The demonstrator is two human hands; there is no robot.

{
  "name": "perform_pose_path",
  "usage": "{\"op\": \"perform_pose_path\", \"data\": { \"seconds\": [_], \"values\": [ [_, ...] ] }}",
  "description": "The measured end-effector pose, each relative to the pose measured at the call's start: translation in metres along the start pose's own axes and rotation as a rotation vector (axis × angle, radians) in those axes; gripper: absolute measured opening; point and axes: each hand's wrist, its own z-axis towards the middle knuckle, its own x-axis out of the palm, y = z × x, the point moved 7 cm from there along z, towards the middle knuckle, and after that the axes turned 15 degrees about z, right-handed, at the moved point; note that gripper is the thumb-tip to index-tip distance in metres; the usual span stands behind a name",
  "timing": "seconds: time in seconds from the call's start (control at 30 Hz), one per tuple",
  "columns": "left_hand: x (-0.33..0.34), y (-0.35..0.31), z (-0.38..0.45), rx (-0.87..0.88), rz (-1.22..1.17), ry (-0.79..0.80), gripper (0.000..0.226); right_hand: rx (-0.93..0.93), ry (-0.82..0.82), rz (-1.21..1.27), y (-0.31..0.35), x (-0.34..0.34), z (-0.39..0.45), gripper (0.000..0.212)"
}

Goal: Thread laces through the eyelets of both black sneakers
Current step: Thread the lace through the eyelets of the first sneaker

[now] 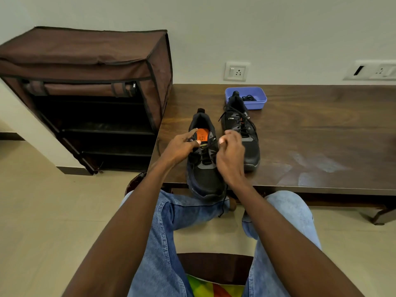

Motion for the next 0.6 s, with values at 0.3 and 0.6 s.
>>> {"op": "perform_pose_path", "data": {
  "seconds": [0.3, 0.6],
  "values": [
    [-0.003, 0.005, -0.003, -0.017, -0.032, -0.031, 0.054, -0.018, -0.162, -0.058, 0.003, -0.038, 0.016, 0.032],
    [0.002, -0.001, 0.001, 0.025, -0.022, -0.025, 0.055, -0.11, 0.417, -0.146, -0.007, 0.03, 0.0, 0.016]
  ]
}}
